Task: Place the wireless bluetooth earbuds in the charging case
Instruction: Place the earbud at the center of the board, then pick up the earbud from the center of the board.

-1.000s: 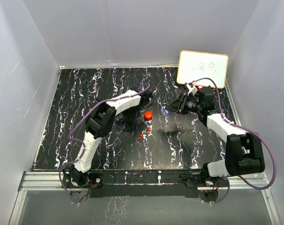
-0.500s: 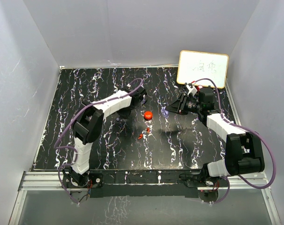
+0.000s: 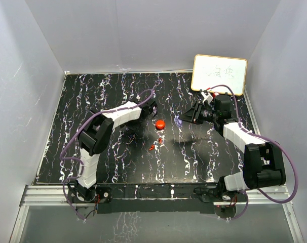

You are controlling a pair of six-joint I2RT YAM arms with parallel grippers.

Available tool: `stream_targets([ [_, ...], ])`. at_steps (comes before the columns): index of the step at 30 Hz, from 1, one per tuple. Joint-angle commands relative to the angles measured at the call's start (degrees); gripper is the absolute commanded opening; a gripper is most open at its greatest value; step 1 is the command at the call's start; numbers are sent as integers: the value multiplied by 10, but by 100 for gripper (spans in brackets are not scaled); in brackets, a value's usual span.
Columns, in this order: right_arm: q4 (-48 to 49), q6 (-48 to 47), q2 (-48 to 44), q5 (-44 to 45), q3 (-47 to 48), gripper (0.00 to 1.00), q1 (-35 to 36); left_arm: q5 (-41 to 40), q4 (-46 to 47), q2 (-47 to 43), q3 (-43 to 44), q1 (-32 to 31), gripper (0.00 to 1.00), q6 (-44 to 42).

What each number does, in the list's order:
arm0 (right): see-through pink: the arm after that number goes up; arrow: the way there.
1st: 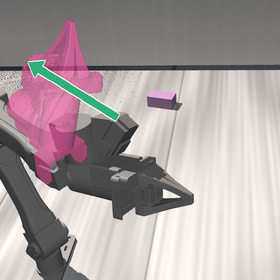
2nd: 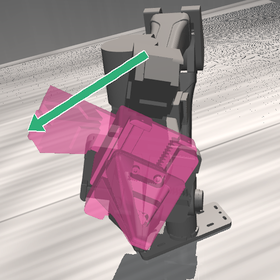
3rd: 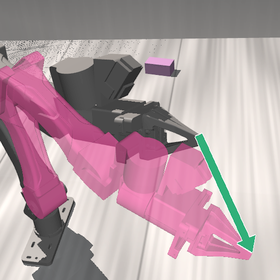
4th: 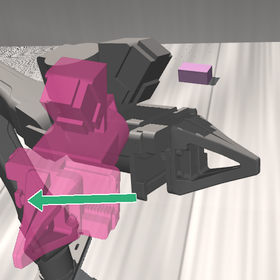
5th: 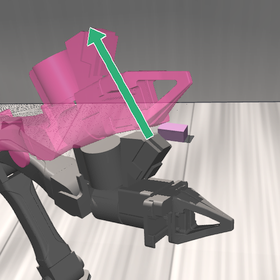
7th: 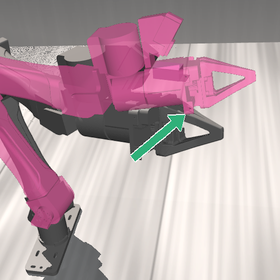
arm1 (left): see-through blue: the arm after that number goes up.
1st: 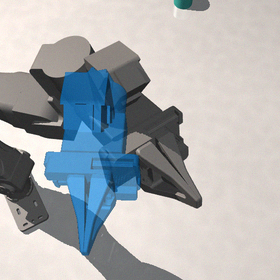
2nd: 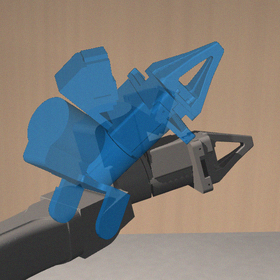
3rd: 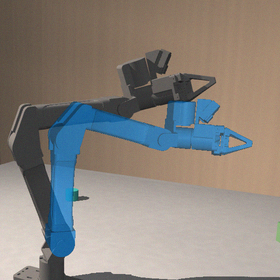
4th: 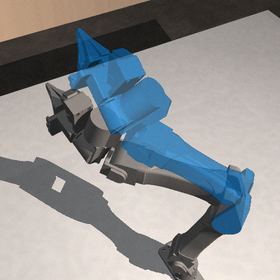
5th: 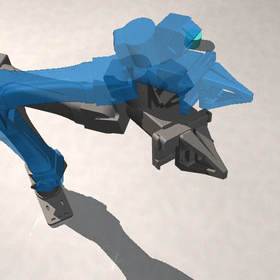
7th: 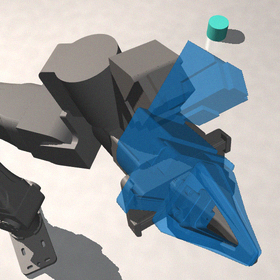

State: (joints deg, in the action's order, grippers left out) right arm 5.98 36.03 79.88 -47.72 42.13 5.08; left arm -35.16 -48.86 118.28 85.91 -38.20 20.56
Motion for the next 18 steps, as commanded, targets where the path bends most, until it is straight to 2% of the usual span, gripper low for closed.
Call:
stream_targets([
  [1, 17, -9, -2, 0, 14, 0, -5, 8, 16, -44, -14, 11, 49, -9],
  [5, 17, -8, -2, 1, 16, 0, -5, 5, 16, -39, -19, 17, 48, -11],
  [13, 17, -8, 5, -2, 20, 0, -5, 83, 77, -66, -60, 23, 48, -30],
  [18, 16, -8, 3, -1, 23, 0, -4, 96, 106, -87, -88, 29, 48, -33],
])
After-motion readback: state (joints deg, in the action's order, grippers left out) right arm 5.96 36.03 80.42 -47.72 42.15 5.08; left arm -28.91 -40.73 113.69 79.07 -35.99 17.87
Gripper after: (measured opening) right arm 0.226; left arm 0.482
